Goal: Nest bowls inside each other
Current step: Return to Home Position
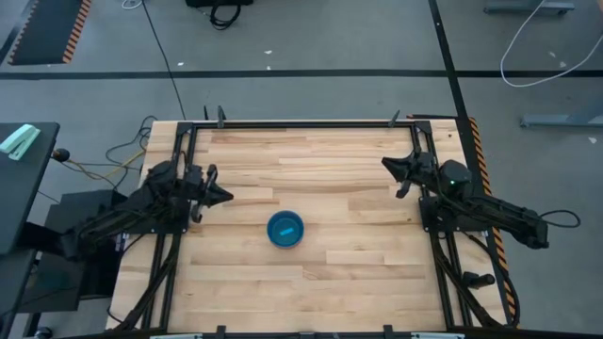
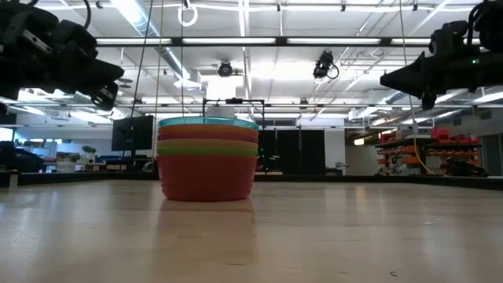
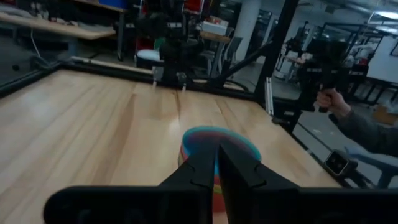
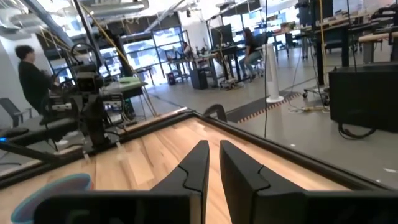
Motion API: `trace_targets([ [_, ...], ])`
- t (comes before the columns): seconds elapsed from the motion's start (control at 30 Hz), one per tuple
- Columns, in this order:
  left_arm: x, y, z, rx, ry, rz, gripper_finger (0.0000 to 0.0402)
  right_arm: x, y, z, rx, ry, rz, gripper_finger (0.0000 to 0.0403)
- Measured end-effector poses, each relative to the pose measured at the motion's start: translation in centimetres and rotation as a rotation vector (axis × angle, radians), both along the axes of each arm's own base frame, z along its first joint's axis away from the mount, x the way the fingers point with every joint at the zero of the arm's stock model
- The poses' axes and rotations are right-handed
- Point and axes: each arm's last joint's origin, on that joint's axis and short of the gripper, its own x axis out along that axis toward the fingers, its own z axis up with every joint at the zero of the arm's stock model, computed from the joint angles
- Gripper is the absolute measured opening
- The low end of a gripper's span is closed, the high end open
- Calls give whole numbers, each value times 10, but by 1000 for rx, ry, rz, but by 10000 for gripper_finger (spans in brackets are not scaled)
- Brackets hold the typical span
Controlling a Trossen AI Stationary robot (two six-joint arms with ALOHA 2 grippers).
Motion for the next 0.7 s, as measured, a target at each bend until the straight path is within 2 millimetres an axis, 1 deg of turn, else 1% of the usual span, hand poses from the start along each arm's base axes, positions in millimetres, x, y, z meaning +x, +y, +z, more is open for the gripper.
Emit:
trace_targets([
  [0.1,2,1,-2,-4,21,-1,23,0,0,-2,5,21,-8,48],
  [0.27,2,2,-2,13,23,-3,31,0,0,-3,4,25,-9,48],
  [0.4,2,1,-2,16,22,-3,36,2,-2,-11,14,39,-30,48],
  [0.7,2,1,-3,27,22,-6,24,2,-2,-11,0,28,-31,48],
])
